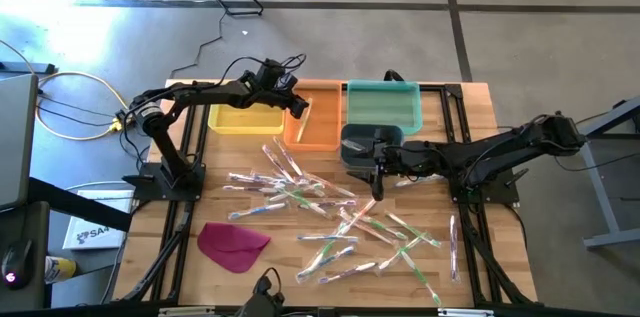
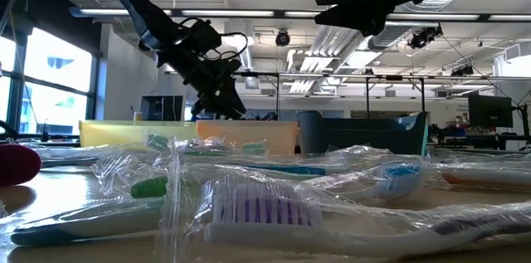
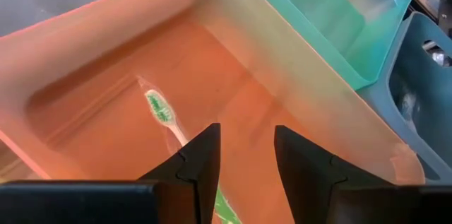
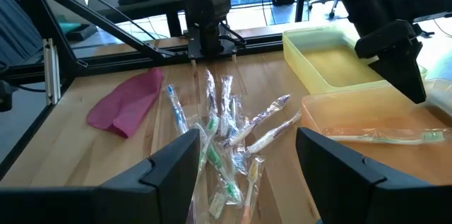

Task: Pick & Place Toothbrushes
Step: Put the orange toothbrush into the blue bin

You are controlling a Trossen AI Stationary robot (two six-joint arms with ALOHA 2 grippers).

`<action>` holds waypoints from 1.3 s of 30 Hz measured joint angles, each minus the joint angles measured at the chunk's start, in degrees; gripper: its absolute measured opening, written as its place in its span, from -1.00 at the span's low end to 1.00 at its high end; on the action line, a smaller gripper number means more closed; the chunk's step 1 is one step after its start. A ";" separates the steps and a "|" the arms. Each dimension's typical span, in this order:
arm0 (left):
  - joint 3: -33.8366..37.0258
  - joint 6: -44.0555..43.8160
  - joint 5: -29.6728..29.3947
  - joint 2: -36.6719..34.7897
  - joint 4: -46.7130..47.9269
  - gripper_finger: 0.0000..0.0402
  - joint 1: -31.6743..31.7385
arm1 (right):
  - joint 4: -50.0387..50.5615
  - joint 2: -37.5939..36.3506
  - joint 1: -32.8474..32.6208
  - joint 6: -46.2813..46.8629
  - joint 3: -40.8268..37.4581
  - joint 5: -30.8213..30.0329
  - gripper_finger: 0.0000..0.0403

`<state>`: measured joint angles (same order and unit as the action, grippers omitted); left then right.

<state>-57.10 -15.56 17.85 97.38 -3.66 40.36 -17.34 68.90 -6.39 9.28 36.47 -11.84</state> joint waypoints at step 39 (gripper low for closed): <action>11.38 12.68 2.56 -13.43 -13.53 -1.00 -9.42 | 1.49 0.00 0.00 -0.02 0.00 0.02 0.13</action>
<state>-45.73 -2.87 20.40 83.96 -17.19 30.94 -15.86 68.90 -6.39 9.26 36.47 -11.81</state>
